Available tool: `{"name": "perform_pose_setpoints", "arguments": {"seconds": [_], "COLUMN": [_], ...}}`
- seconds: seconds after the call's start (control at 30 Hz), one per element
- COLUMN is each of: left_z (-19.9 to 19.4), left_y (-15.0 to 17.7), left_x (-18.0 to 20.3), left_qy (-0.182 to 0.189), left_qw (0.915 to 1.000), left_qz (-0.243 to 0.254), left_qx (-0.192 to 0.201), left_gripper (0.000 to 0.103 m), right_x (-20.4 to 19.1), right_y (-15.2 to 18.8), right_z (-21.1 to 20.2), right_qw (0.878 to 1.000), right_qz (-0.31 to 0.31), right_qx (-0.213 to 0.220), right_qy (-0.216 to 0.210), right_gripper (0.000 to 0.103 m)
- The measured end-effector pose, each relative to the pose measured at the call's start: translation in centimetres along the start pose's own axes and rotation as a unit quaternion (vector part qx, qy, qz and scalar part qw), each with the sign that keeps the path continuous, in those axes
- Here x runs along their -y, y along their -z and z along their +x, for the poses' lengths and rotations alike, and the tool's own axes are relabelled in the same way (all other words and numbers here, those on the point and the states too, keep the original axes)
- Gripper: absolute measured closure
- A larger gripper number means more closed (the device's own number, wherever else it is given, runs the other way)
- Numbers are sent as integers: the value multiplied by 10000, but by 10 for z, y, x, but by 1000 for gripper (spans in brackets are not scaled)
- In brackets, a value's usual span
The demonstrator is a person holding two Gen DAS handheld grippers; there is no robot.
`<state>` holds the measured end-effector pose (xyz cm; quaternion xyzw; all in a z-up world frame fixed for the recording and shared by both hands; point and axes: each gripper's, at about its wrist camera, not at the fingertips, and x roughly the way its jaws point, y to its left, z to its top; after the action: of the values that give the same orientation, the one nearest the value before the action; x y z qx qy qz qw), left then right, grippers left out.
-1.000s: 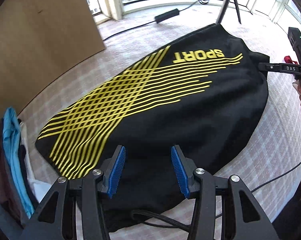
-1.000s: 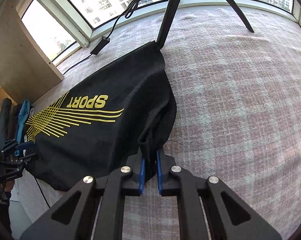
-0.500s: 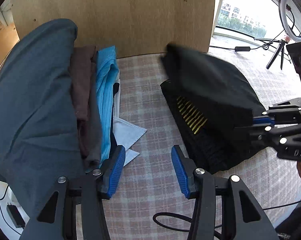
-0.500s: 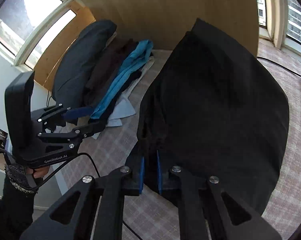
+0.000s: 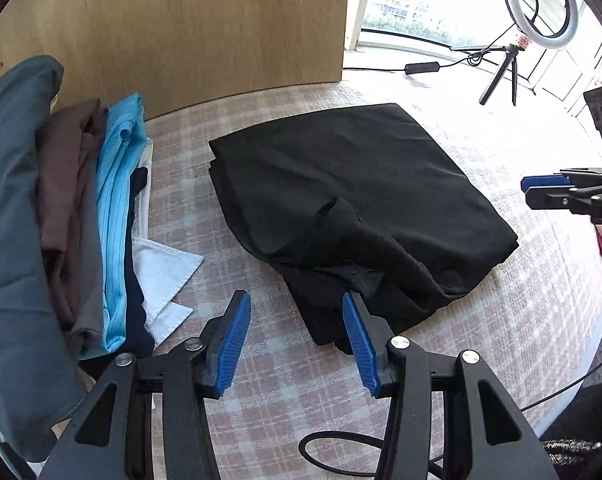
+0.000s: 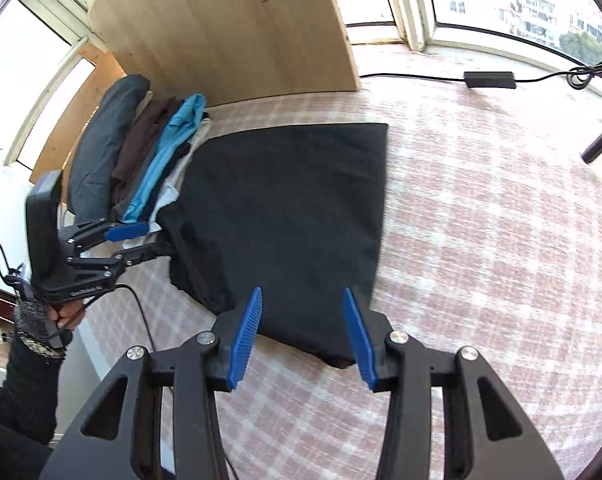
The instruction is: Fold clothes
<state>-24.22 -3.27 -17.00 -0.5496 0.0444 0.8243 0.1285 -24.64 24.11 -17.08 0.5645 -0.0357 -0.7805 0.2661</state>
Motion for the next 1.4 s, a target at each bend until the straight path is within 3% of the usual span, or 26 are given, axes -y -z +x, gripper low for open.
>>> {"name": "perform_pose_setpoints", "arguments": {"seconds": [0.13, 0.23, 0.33, 0.43, 0.53, 0.63, 0.77, 0.83, 0.9, 0.97, 1.17, 1.4], "left_z": [-34, -44, -13, 33, 46, 31, 1, -11, -19, -19, 20, 63], "left_y": [-11, -32, -53, -57, -29, 13, 29, 18, 5, -4, -28, -27], "left_x": [6, 5, 20, 29, 23, 12, 0, 14, 48, 90, 197, 222], "left_qy": [-218, -128, 64, 30, 31, -67, -477, -484, -467, -169, 145, -449], "left_qw": [9990, 9984, 9979, 9970, 9948, 9932, 9947, 9967, 9983, 9990, 9889, 9859], "left_qz": [180, 164, 531, 750, 730, 612, 139, -41, 91, 405, 1454, 1610], "left_qx": [352, 534, 363, -195, -705, -983, -901, -655, -338, -108, 260, 17], "left_gripper": [57, 56, 56, 57, 57, 57, 58, 58, 57, 56, 54, 54], "right_x": [17, 13, 9, 12, 17, 30, 53, 63, 67, 65, 77, 71], "right_y": [1, 0, 3, 4, 6, 4, -26, -44, -63, -81, -119, -143], "right_z": [21, 44, 53, 52, 47, 34, 21, 19, 23, 31, 63, 98], "right_qw": [9998, 9991, 9978, 9969, 9951, 9946, 9971, 9975, 9954, 9938, 9974, 9976], "right_qz": [120, -46, -217, -312, -506, -554, -332, -255, -371, -537, -485, -619], "right_qx": [-136, -421, -631, -721, -829, -768, -354, -152, -18, 55, -70, -238], "right_qy": [-118, -89, -5, -6, 205, 419, 580, 642, 883, 969, 520, 196], "right_gripper": [65, 65, 65, 65, 65, 65, 64, 62, 59, 59, 57, 57]}}
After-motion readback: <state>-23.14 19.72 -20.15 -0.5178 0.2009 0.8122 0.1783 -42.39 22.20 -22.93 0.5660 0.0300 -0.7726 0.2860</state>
